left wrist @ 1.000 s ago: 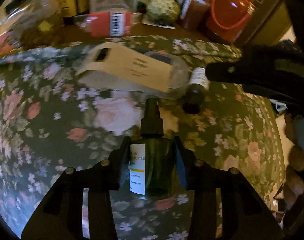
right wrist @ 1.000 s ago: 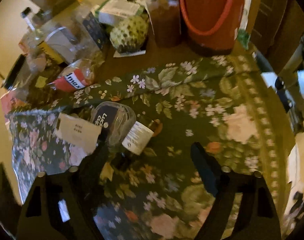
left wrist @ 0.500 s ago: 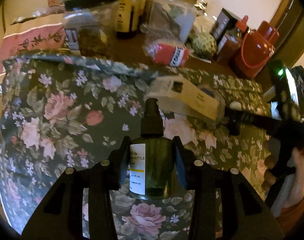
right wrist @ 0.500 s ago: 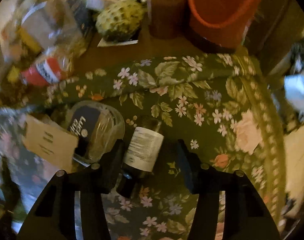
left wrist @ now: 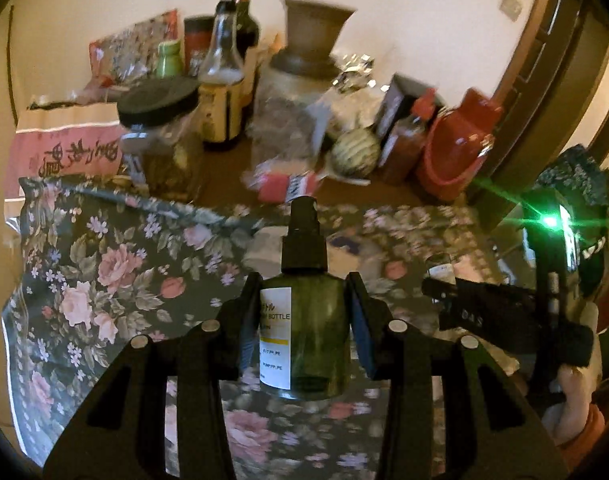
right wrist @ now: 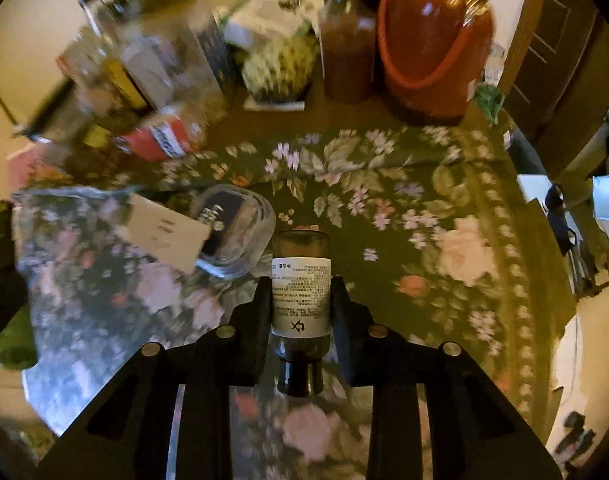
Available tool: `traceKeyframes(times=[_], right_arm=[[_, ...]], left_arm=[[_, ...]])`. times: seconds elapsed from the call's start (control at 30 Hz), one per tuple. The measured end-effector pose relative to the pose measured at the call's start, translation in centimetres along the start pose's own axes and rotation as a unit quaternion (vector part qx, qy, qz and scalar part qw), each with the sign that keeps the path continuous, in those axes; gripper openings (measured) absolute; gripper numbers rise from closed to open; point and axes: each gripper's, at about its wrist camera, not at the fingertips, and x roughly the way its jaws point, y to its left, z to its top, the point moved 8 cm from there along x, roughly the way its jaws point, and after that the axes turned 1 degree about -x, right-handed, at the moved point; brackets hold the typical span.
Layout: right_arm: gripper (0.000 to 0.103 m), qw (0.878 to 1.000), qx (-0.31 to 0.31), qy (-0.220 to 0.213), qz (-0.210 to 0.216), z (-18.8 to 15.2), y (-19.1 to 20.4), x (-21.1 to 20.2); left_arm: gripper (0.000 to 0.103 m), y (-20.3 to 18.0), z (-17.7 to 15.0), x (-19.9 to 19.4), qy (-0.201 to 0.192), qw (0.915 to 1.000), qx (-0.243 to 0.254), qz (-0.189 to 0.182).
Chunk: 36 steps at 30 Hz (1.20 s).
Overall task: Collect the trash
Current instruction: 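Grasp the green spray bottle with the left tool while the right tool grasps the small dark bottle, then lift the spray bottle and dark bottle and carry both toward the white bin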
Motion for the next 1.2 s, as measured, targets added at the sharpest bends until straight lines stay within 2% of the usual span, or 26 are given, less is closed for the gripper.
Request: traceKeyframes(times=[0.2, 0.37, 0.5, 0.7, 0.93, 1.2], right_arm=[[0.025, 0.997, -0.020, -0.069, 0.025, 1.1, -2.1, -7.4], [0.025, 0.989, -0.042, -0.134, 0.054, 1.3, -3.1, -14.4], [0.025, 0.978, -0.072, -0.181, 0.075, 0.5, -3.2, -20.0], [0.025, 0.963, -0.108, -0.226, 0.098, -1.4, -2.0, -25.5], [0.025, 0.951, -0.113, -0.268, 0.107, -5.4, 0.0, -30.5], [0.025, 0.952, -0.090, -0.278, 0.085, -13.4, 3.7, -33.6]], left_arm=[[0.041, -4.3, 1.0, -5.7, -0.061, 0.9978, -0.011, -0.022], [0.041, -7.8, 1.3, -11.5, -0.119, 0.9924, -0.018, -0.029], [0.041, -10.4, 0.3, -16.1, -0.155, 0.9876, -0.020, -0.015], [0.041, -13.1, -1.7, -22.2, -0.195, 0.9807, -0.001, 0.011], [0.041, -13.2, -4.6, -27.3, -0.225, 0.9743, 0.016, 0.003], [0.041, -10.0, -10.5, -33.8, -0.227, 0.9727, 0.042, -0.023]])
